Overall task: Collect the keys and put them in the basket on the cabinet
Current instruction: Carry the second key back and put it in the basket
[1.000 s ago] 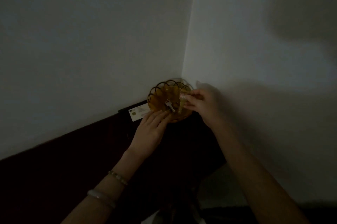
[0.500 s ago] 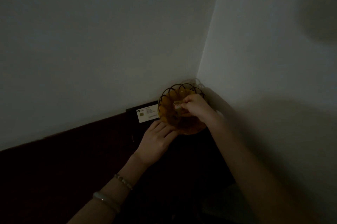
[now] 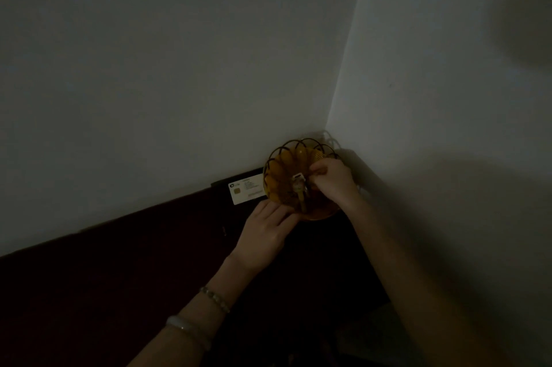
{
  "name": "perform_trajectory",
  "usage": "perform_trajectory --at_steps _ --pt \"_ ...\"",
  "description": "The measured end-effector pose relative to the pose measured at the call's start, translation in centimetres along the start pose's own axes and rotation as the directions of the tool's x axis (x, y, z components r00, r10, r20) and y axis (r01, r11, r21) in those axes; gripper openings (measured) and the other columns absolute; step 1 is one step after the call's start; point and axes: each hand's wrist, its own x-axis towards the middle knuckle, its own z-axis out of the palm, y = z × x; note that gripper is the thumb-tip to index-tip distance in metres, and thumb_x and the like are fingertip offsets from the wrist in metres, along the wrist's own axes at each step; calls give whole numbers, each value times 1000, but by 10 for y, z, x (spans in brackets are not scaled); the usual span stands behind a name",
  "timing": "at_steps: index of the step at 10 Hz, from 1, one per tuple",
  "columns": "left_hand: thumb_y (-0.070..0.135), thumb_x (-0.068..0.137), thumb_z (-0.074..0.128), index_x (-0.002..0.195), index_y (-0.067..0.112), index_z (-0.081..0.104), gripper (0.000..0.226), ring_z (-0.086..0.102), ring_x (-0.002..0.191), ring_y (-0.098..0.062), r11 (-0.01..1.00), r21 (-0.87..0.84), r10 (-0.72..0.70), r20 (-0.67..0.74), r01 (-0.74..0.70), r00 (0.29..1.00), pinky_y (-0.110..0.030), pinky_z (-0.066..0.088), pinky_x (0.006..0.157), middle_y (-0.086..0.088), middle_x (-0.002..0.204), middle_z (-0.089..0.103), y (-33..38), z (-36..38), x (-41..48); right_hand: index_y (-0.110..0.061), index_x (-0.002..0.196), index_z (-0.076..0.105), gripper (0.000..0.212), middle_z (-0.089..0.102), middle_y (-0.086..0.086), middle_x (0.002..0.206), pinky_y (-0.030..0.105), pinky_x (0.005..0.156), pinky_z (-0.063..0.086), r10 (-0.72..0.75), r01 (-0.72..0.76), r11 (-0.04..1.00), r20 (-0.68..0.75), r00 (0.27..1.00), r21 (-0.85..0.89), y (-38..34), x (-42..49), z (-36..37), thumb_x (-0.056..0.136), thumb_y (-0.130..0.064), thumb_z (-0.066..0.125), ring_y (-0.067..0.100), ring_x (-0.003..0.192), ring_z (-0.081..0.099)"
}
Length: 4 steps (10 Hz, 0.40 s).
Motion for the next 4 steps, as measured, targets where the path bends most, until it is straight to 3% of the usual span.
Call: perform_trajectory --at_steps 1,3,4 --pt "9 85 47 95 7 66 21 60 81 -27 999 30 -14 -14 14 1000 -32 37 76 -10 92 68 -4 -3 4 -17 98 65 21 64 0 89 19 72 40 -104 104 994 -13 994 -27 -6 -17 -7 78 -10 61 12 85 58" --pt "10 83 55 99 8 67 20 63 87 -26 999 26 -22 0 22 1000 -35 44 80 -7 97 70 -6 -12 8 -10 108 61 26 66 11 108 35 90 48 -230 219 967 -77 970 -129 -18 -55 -21 82 -11 61 24 101 60" --pt "19 78 70 117 8 60 42 60 104 -29 991 62 -120 25 118 992 -42 46 90 -11 115 65 -4 -17 5 -7 120 53 36 58 15 122 44 103 39 -353 296 902 -144 924 -313 -19 -83 -19 85 -15 57 29 115 50"
